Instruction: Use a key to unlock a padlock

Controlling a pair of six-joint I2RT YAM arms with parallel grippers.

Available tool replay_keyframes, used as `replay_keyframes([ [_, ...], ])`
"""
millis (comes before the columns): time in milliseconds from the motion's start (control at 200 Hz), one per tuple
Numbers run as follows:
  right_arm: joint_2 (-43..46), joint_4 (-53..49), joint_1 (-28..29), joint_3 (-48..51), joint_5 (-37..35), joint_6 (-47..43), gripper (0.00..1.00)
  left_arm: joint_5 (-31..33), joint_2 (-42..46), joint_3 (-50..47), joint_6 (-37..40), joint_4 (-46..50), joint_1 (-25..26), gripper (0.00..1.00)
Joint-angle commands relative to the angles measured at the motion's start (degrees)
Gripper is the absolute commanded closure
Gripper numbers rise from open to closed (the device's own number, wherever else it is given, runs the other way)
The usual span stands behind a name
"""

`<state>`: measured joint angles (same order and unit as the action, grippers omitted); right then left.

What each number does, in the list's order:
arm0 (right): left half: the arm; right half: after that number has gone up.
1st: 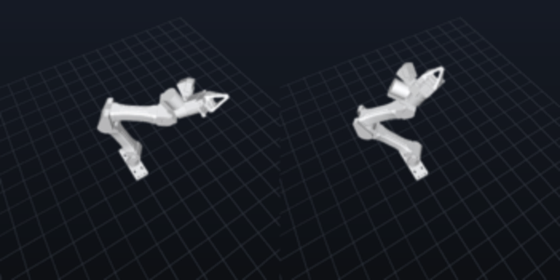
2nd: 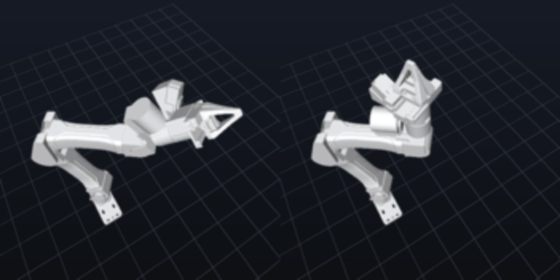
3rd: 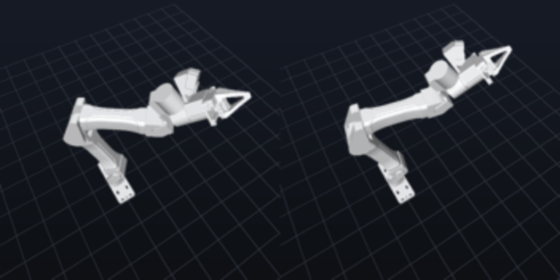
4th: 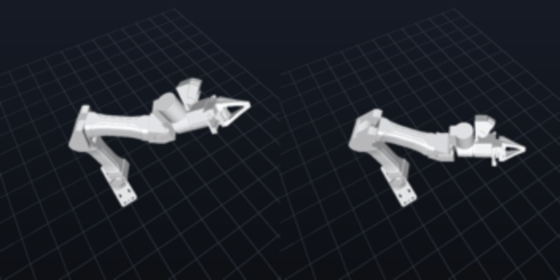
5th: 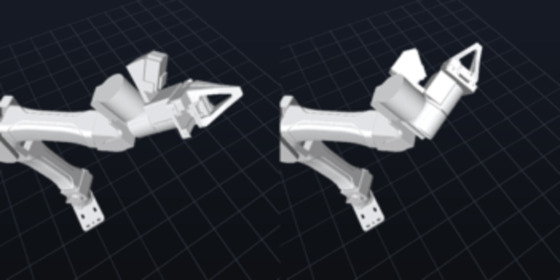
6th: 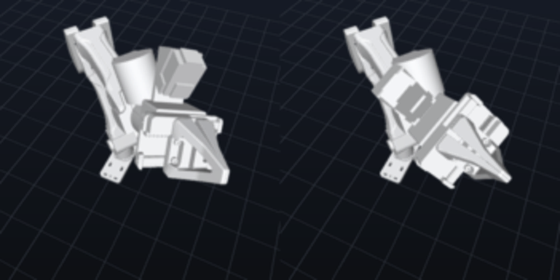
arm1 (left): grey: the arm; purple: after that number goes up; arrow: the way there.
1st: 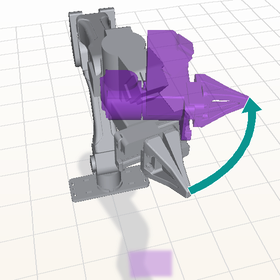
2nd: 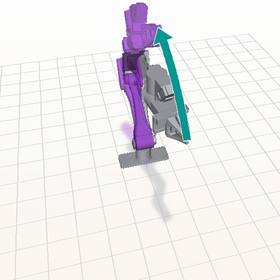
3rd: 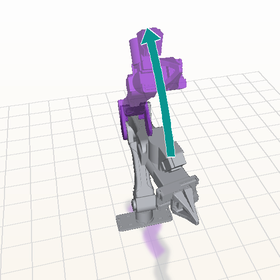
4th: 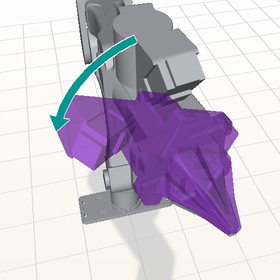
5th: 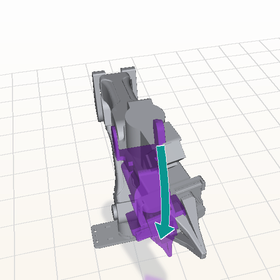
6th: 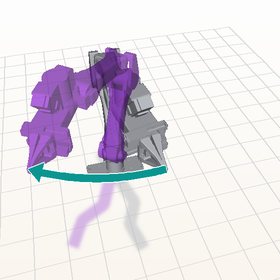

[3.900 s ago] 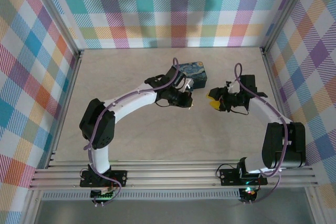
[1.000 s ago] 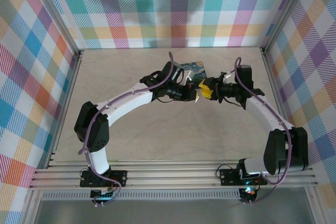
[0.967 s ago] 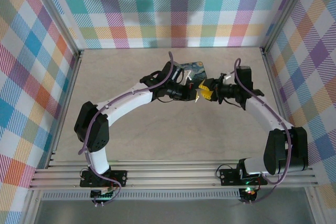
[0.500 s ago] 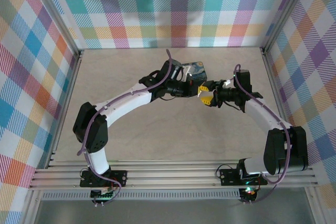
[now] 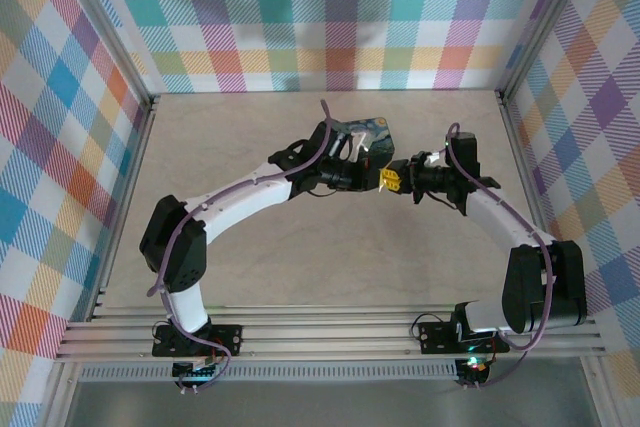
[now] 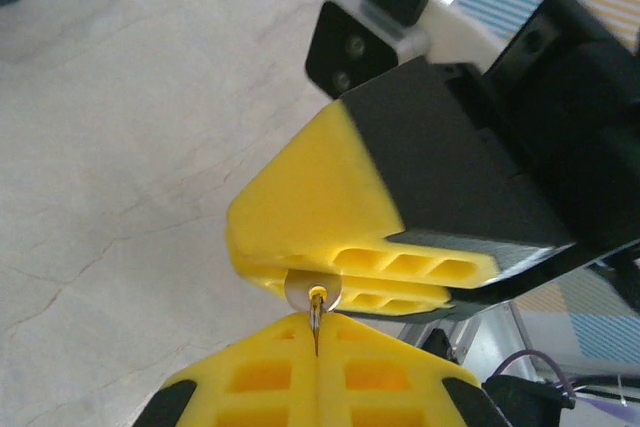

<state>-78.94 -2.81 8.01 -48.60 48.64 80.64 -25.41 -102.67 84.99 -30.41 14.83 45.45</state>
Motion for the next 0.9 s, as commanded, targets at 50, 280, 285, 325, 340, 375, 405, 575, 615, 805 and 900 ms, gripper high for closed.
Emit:
replay_keyframes([
  [50,0.63,2.28,0.51,0.43,0.85,0.13,0.95,-0.02,3.17,-2.68,1.0,-0.51,1.03,1.0],
  [280,1.41,3.91,0.51,0.13,-0.1,-0.07,1.0,1.86,4.1,-2.9,2.43,2.67,0.96,1.0],
  [285,1.45,3.89,0.51,0.11,-0.11,-0.1,1.0,1.94,4.12,-2.86,2.49,2.8,0.96,1.0],
  [325,1.67,3.6,0.51,-0.08,-0.44,-0.36,1.0,2.4,4.38,-2.57,3.23,3.43,0.95,0.96],
  [340,1.87,3.39,0.51,-0.21,-0.67,-0.6,1.0,2.62,4.47,-2.42,3.53,3.79,0.95,0.95],
  [375,2.16,2.74,0.51,-0.7,-1.15,-1.53,1.0,3.26,4.83,-2.3,4.21,4.34,0.97,0.93],
  [405,2.57,1.23,0.51,-1.44,-1.65,-3.12,1.0,3.93,5.39,-2.28,4.74,4.6,0.97,0.91],
  [575,4.29,-13.13,1.2,-9.63,-6.39,-16.67,1.0,9.39,9.92,-4.22,7.28,2.78,0.97,0.78],
  [615,4.61,-14.81,1.5,-10.94,-7.24,-18.59,1.0,10.63,11.26,-5.35,7.8,1.64,0.96,0.74],
  [805,5.54,-18.45,3.95,-15.82,-11.39,-25.09,1.0,15.89,17.59,-12.06,16.2,-10.59,3.42,0.61],
  [900,5.55,-19.62,5.75,-18.17,-13.19,-27.77,1.0,16.61,18.39,-11.7,20.82,-11.6,4.91,0.57],
])
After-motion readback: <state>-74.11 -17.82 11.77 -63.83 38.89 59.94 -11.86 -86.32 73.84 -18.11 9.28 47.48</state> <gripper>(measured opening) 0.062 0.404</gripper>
